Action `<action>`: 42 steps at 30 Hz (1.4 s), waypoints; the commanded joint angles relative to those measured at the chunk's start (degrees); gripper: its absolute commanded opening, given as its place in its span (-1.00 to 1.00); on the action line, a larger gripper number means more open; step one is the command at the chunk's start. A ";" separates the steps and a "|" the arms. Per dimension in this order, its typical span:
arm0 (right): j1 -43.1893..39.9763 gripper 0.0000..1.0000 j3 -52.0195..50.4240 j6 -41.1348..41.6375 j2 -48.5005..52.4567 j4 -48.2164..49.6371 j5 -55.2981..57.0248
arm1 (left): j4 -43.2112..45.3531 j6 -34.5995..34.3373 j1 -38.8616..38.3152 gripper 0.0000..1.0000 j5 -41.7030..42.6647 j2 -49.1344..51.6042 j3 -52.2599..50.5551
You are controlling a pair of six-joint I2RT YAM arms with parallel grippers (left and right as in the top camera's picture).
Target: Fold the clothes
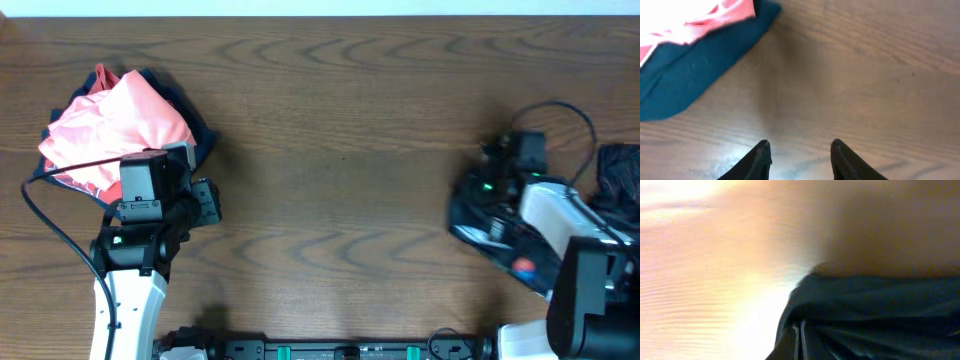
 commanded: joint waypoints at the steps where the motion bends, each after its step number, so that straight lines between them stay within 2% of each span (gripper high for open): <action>1: 8.22 -0.97 1.81 -2.01 0.26 4.87 -14.73 | 1.75 -0.11 -0.11 -0.19 1.01 0.02 1.03; 7: 25.97 -0.98 4.33 -4.74 0.26 11.19 -14.43 | 4.02 -0.11 -0.13 -0.16 4.11 0.02 1.03; 9: 30.08 -0.98 5.99 -6.56 0.26 10.78 -9.75 | 4.31 -0.11 -0.13 0.15 6.69 0.04 1.03; 10: 31.21 -0.98 6.73 -6.56 0.24 10.47 -7.13 | 4.46 -0.11 -0.13 0.20 7.61 0.09 1.03; 12: 32.26 -0.98 8.72 -6.58 0.09 8.66 -2.19 | 4.50 -0.11 -0.13 0.46 10.03 0.31 1.03; 13: 32.11 -0.98 9.77 -6.58 -0.20 7.15 -0.68 | 4.48 -0.11 -0.13 0.85 11.32 0.46 1.03; 14: 31.63 -0.90 10.75 -6.56 -0.52 5.44 0.70 | 4.48 -0.11 -0.13 0.96 13.05 0.68 1.03; 16: 29.94 -0.80 12.79 -6.58 -1.79 2.29 2.69 | 4.48 -0.11 -0.31 0.96 16.70 1.18 1.03; 18: 27.06 -0.44 14.88 -6.58 -3.74 -1.88 4.11 | 4.48 -0.11 -1.38 0.96 18.75 2.01 0.90; 20: 23.54 -0.24 16.39 -6.56 -5.92 -5.46 4.55 | 4.50 -0.11 -3.48 0.95 18.95 3.23 0.50; 22: 19.58 0.15 17.35 -6.54 -8.41 -8.90 4.52 | 4.50 -0.09 -6.14 0.96 18.95 4.96 0.28; 25: 14.05 0.29 17.64 -6.54 -12.26 -14.08 4.50 | 5.70 -0.09 -11.63 0.96 18.93 9.07 0.28; 30: 6.25 0.75 17.62 -6.91 -17.16 -23.45 4.52 | 11.28 -0.11 -20.46 0.95 18.73 18.21 0.28; 32: 3.89 0.86 17.62 -8.26 -18.27 -26.62 5.01 | 13.20 -0.11 -22.99 0.96 18.69 22.49 0.28; 34: 1.70 0.88 17.62 -8.26 -19.04 -29.86 6.86 | 14.36 -0.13 -24.52 0.96 17.59 26.53 0.28; 37: -0.85 0.98 17.62 -8.24 -19.37 -33.62 9.11 | 15.65 -3.23 -25.68 0.96 12.96 32.94 0.28; 40: -2.78 0.99 17.62 -8.26 -19.34 -35.93 9.86 | 18.60 -4.72 -25.77 0.96 13.75 37.94 0.28; 41: -3.15 0.98 17.62 -8.26 -19.37 -36.30 9.90 | 19.96 -4.70 -25.77 0.78 14.56 39.21 0.28; 42: -3.48 0.99 17.62 -8.26 -19.37 -36.54 9.97 | 21.14 -4.70 -25.77 0.49 15.19 40.04 0.28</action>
